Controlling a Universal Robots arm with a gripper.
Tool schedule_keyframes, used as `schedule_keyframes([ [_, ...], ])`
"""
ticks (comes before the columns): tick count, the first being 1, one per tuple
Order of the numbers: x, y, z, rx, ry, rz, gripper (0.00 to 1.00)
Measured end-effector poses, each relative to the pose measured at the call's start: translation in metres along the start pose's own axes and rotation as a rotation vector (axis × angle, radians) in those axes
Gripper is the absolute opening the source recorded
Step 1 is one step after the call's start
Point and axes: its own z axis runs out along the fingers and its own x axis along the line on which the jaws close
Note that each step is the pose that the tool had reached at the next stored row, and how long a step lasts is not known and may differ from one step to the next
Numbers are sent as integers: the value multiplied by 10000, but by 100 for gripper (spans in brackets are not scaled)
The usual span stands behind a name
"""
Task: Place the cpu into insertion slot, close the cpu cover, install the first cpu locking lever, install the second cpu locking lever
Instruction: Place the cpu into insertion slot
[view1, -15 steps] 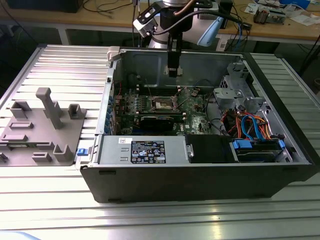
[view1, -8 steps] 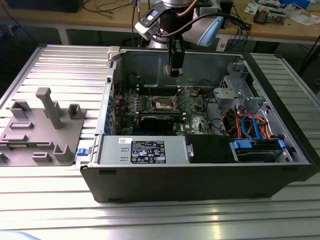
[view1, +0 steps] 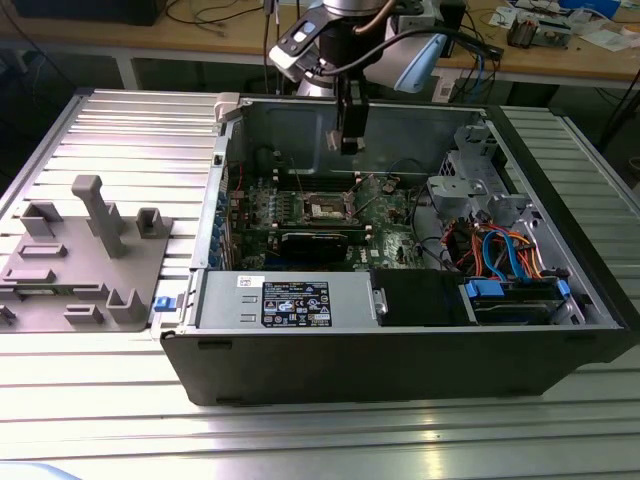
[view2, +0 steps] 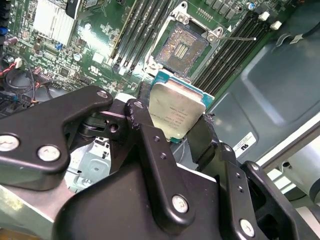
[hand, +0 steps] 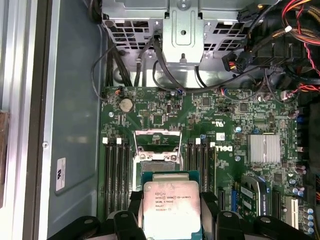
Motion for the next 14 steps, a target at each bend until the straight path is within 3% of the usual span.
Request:
schedule_keyframes([
  [14,-1,-32,58,1,-1,0,54],
])
